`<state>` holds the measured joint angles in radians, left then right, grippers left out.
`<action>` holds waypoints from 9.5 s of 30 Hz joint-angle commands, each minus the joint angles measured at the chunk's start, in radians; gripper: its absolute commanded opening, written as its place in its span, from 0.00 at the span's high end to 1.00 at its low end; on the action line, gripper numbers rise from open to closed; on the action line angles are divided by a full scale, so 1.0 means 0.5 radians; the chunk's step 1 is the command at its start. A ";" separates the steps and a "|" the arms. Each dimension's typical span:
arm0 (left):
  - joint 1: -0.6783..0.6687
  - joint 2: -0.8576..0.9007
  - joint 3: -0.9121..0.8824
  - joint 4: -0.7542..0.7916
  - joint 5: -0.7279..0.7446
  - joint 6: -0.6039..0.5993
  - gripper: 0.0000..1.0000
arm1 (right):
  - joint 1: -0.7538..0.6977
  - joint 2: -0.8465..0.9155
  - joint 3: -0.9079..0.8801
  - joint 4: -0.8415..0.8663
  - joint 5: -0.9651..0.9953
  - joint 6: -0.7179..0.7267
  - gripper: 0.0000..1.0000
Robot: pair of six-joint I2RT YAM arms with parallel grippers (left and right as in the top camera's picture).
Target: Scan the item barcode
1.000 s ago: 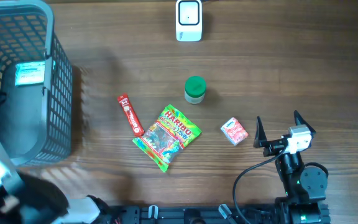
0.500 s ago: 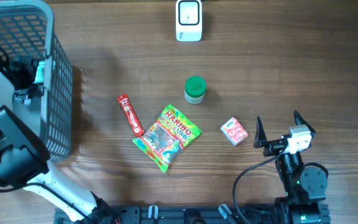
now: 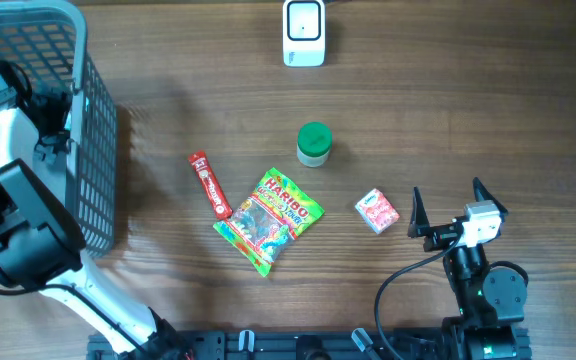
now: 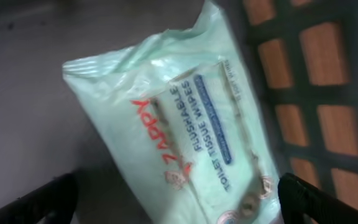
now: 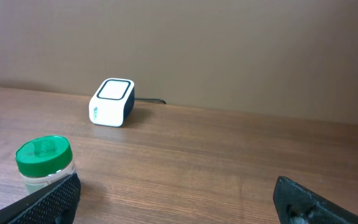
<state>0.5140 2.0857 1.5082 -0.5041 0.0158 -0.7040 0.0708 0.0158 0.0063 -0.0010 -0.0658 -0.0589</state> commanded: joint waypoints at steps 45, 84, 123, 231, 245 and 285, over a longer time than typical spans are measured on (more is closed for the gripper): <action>-1.788 -0.349 -0.509 -0.317 0.237 0.067 0.96 | 0.006 -0.005 -0.002 0.003 0.021 -0.034 0.00; -1.724 -2.304 -0.312 0.551 -1.102 1.864 0.00 | 0.006 -0.004 -0.002 0.007 -0.028 0.255 0.00; -0.863 -3.162 -0.567 0.526 -0.272 1.690 0.00 | 0.006 2.138 -0.002 0.456 -0.942 2.408 0.07; -0.915 -3.519 -0.567 0.575 -0.076 1.691 0.00 | 0.466 2.665 1.375 2.647 -2.875 2.557 0.96; -1.044 -3.886 -0.567 0.604 0.121 1.690 0.00 | 0.474 2.674 1.375 1.657 -2.473 2.525 0.92; -1.125 -4.159 -1.332 -0.172 0.042 1.706 0.00 | 0.721 3.293 2.432 -0.011 0.829 -0.627 0.95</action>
<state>-0.0460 0.0071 0.9031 -0.6117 0.0212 0.1516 0.3817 1.5604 1.1328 -0.0334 0.1772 -0.1631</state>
